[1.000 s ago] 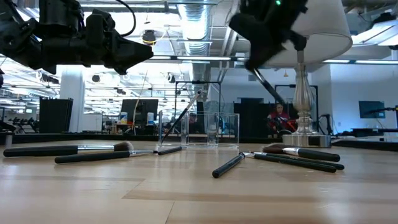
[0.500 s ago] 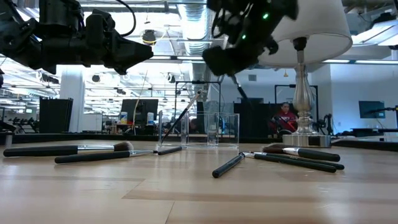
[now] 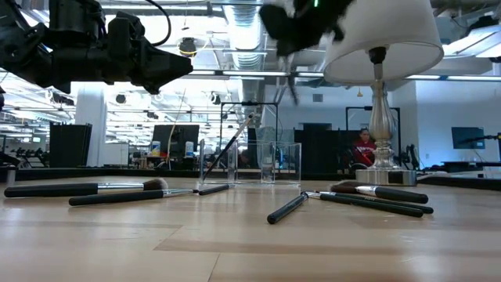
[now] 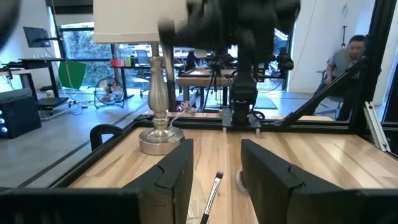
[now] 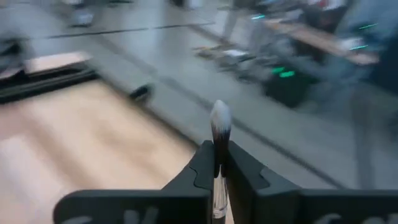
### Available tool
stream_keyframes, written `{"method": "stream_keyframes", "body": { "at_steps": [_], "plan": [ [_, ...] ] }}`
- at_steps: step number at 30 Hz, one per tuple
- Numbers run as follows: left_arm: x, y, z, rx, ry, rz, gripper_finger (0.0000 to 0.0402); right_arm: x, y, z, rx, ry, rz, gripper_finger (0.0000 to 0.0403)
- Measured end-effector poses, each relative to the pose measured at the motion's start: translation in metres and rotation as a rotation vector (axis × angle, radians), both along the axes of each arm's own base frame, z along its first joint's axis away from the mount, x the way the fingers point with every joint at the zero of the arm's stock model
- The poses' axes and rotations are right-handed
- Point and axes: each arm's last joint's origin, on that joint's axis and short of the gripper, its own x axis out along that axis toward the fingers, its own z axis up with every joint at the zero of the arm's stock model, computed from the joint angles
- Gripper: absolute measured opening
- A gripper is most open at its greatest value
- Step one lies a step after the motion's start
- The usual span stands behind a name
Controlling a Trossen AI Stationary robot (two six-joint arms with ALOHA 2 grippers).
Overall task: Pick & Place Makeup Supplies
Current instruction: Put the black makeup brush into the transparent organizer
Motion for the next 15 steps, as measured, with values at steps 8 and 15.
{"method": "stream_keyframes", "body": {
  "at_steps": [8, 15],
  "plan": [
    [-0.001, 0.0, -0.001, -0.005, 0.007, 0.007, 0.0131, -0.001, -0.029, -0.066, 0.049, -0.15, 0.105, 0.0015],
    [0.0, 0.0, -0.002, -0.007, 0.014, 0.007, 0.0131, -0.002, -0.042, -0.071, 0.184, -0.236, 0.129, 0.0014]
  ]
}}
